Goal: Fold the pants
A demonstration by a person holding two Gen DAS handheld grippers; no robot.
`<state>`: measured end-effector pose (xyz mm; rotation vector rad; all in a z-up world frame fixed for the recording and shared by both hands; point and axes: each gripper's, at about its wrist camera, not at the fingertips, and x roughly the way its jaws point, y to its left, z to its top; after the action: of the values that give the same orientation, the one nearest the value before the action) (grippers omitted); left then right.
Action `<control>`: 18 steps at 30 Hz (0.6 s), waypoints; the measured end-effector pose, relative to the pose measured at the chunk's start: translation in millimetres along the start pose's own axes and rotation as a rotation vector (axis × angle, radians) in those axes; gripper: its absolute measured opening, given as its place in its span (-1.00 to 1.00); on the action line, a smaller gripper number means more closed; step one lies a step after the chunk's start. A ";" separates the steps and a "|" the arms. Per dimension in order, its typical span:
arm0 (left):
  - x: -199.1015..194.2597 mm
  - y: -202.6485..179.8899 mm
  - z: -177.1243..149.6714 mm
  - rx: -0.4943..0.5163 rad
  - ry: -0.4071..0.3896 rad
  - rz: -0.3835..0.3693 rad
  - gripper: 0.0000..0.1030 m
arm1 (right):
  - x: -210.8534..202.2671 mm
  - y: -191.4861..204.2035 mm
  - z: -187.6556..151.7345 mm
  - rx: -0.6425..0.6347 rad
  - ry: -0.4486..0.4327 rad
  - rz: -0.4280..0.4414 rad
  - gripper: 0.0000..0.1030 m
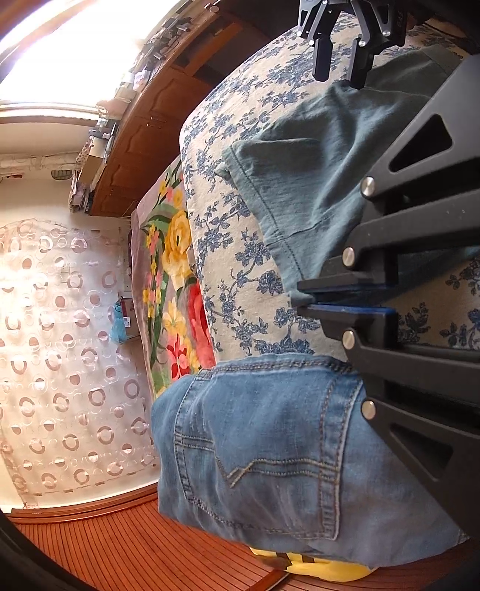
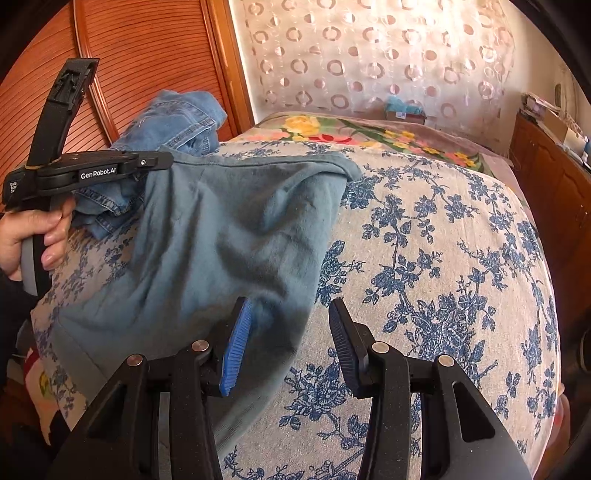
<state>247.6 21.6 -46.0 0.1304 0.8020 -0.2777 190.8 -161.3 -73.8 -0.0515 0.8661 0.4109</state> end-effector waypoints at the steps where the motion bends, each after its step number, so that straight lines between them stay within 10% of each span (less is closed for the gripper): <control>1: -2.1 -0.9 -1.5 -0.003 0.000 -0.009 -0.87 | -0.9 0.5 0.0 -0.002 -0.002 -0.003 -0.15; 18: -39.5 -36.3 -55.4 0.054 0.064 -0.116 -0.10 | -29.7 26.3 -15.6 -0.012 -0.030 -0.003 -0.15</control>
<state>172.5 6.8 -56.0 0.1440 0.8670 -0.4065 152.6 -150.2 -58.6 -0.0573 0.8341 0.4128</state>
